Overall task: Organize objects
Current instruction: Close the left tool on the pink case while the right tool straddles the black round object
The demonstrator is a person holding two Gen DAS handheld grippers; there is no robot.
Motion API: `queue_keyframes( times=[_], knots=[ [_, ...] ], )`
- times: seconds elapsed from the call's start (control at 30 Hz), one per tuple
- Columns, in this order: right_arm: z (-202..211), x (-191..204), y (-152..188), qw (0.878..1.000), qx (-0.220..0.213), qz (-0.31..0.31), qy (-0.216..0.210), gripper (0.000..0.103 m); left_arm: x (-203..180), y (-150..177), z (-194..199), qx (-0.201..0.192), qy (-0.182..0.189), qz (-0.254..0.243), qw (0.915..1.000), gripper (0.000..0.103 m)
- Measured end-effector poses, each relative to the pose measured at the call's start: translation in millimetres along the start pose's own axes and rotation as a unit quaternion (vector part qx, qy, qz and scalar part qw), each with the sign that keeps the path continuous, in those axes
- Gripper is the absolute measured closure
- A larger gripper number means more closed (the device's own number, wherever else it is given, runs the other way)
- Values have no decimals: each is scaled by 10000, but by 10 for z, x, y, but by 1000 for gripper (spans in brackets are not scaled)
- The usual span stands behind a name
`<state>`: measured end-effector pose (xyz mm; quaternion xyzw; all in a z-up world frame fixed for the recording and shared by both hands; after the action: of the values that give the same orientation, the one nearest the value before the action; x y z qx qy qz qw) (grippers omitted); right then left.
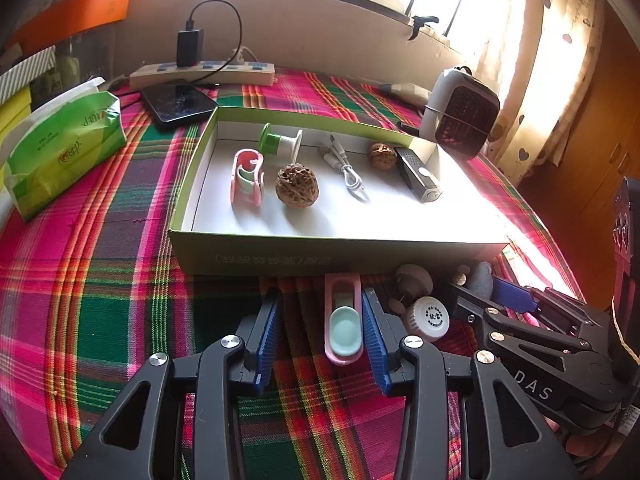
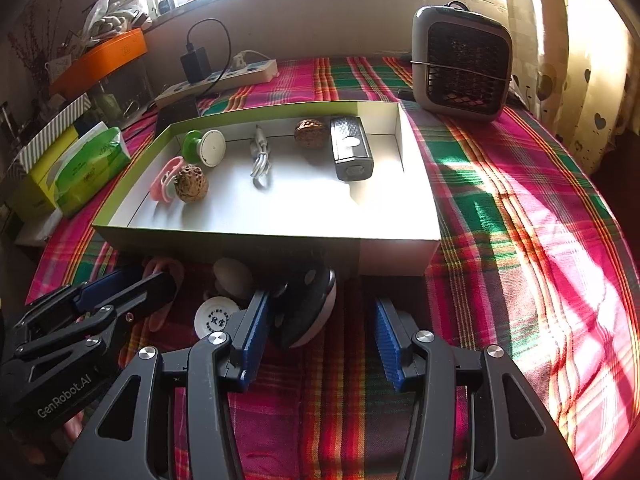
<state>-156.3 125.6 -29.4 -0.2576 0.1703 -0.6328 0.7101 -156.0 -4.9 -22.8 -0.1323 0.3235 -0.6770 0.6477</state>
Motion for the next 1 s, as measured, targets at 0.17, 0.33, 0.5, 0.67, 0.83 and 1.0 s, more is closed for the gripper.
queue_keyframes(
  times=[0.17, 0.33, 0.5, 0.67, 0.83, 1.0],
  knots=[
    [23, -39, 33, 10000, -59, 21, 48, 54, 0, 0, 1, -1, 8, 8, 10000, 65],
    [41, -52, 51, 9998, -107, 100, 107, 67, 4, 0, 4, -2, 19, 16, 10000, 65],
    [62, -108, 67, 9999, -122, 64, -53, 72, 7, -1, -2, -4, 46, 40, 10000, 65],
    [84, -144, 88, 9997, -133, 44, -209, 73, -16, 0, -9, 10, -68, -50, 10000, 65],
    [87, -172, 86, 9992, -131, 29, -364, 74, -53, 5, -19, 26, -196, -148, 9997, 65],
    [87, -162, 91, 9990, -113, 159, -409, 74, -86, 11, -22, 47, -348, -266, 9990, 65]
  ],
)
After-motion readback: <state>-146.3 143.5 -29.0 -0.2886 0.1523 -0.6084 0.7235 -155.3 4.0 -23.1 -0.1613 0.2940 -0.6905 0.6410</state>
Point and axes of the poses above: each gripper's, at about its wrist camera, not at the fingertips, and z roughly against the way its jaws point, x to its left, y to its underside, the point moved 4 cm from there along -z, roughly the way its jaws point, and after that the axes turned 2 degrees about x, right-handed, at the moved point
